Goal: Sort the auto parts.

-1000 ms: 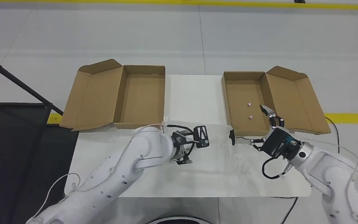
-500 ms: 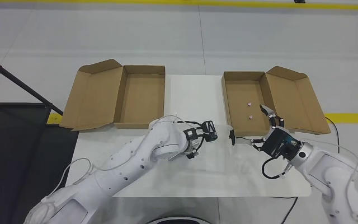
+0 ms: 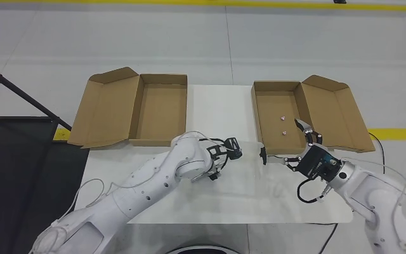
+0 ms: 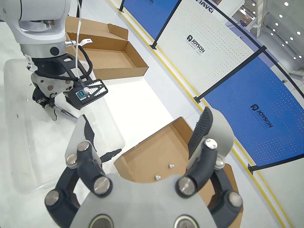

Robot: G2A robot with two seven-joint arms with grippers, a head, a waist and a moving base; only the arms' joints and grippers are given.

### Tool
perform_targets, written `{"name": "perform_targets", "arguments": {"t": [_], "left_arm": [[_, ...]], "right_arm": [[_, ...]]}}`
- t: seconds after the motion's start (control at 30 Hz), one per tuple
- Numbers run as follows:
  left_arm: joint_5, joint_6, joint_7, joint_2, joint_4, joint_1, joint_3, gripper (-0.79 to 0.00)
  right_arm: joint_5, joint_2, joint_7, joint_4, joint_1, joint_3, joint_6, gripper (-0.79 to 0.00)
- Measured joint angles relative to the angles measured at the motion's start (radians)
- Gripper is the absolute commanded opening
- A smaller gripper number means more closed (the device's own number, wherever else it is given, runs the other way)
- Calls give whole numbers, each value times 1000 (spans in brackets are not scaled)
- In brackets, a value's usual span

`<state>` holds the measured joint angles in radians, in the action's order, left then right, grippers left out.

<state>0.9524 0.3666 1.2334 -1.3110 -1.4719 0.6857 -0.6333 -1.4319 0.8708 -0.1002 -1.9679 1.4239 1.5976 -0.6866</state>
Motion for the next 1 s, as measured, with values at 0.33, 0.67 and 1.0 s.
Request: {"name": "perform_targets", "arguments": {"t": [0.33, 0.67, 1.0], "left_arm": [[-8, 4, -16, -14, 59, -17, 11, -449], [-46, 28, -11, -25, 107, -30, 17, -489], [-70, 42, -2, -34, 136, -41, 20, -733]], "right_arm": [[0, 0, 0, 0, 0, 0, 0, 0], [0, 0, 0, 0, 0, 0, 0, 0], [0, 0, 0, 0, 0, 0, 0, 0]]}}
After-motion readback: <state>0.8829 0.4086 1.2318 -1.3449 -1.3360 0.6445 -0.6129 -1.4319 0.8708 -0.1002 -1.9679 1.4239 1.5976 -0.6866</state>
